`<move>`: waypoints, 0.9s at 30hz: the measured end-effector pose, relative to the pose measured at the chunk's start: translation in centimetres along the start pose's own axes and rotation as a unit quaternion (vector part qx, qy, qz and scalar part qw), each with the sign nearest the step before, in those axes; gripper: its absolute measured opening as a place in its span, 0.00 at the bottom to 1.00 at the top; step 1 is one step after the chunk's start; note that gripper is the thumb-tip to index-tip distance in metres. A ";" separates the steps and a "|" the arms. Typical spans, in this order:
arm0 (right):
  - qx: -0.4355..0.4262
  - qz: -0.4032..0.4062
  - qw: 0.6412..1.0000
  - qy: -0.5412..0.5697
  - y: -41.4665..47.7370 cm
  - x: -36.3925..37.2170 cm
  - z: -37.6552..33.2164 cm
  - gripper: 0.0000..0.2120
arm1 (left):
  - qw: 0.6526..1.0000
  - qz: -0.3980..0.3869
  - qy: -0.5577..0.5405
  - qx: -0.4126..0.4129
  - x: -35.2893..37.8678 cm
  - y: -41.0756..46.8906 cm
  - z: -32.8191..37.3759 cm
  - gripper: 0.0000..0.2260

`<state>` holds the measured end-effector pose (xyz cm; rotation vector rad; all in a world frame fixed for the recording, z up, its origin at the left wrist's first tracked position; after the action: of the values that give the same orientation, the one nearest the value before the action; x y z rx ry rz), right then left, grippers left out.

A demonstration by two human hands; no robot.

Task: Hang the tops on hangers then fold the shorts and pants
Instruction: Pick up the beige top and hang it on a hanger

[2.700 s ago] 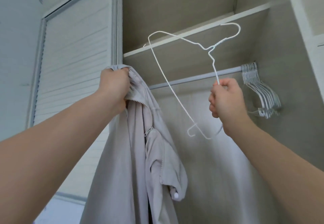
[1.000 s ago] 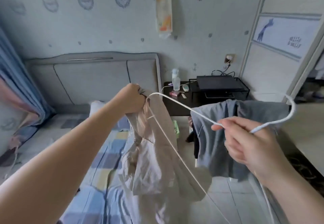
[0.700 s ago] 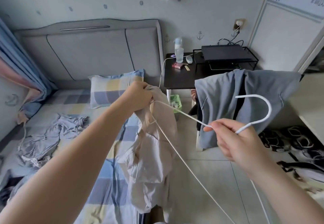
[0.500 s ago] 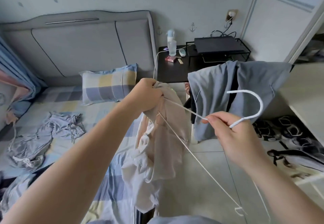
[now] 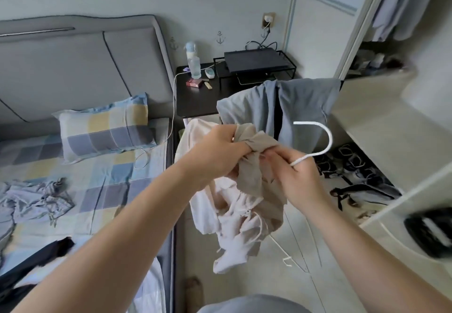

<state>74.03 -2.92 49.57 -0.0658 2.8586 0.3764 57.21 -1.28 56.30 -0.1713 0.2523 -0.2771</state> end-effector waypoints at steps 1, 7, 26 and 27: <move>-0.013 0.001 1.000 0.009 -0.1 -0.6 -0.2 0.13 | 1.000 -0.020 -0.005 -0.004 0.4 -0.1 0.0 0.12; 0.014 -0.021 0.999 0.048 0.0 -3.9 0.0 0.15 | 0.895 0.055 0.364 0.250 1.0 -0.2 1.2 0.08; 0.018 -0.036 0.994 -0.102 -0.1 -8.6 2.7 0.12 | 0.899 0.022 0.351 0.262 1.6 1.3 -2.2 0.09; 0.010 -0.044 0.993 -0.109 0.0 -8.4 2.6 0.13 | 0.901 0.023 0.342 0.265 2.0 1.2 -2.3 0.09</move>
<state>82.75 -2.15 49.32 -0.1388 2.6332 0.3154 58.74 -0.99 53.36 0.4877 0.8653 -0.3426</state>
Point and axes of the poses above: each hand's wrist, its own y-axis towards the middle knuckle, its own x-axis out of the palm, z = x × y, the point moved 1 cm from there along y, towards the middle knuckle, and after that the axes turned 4 degrees about -y, right-handed, at the moved point
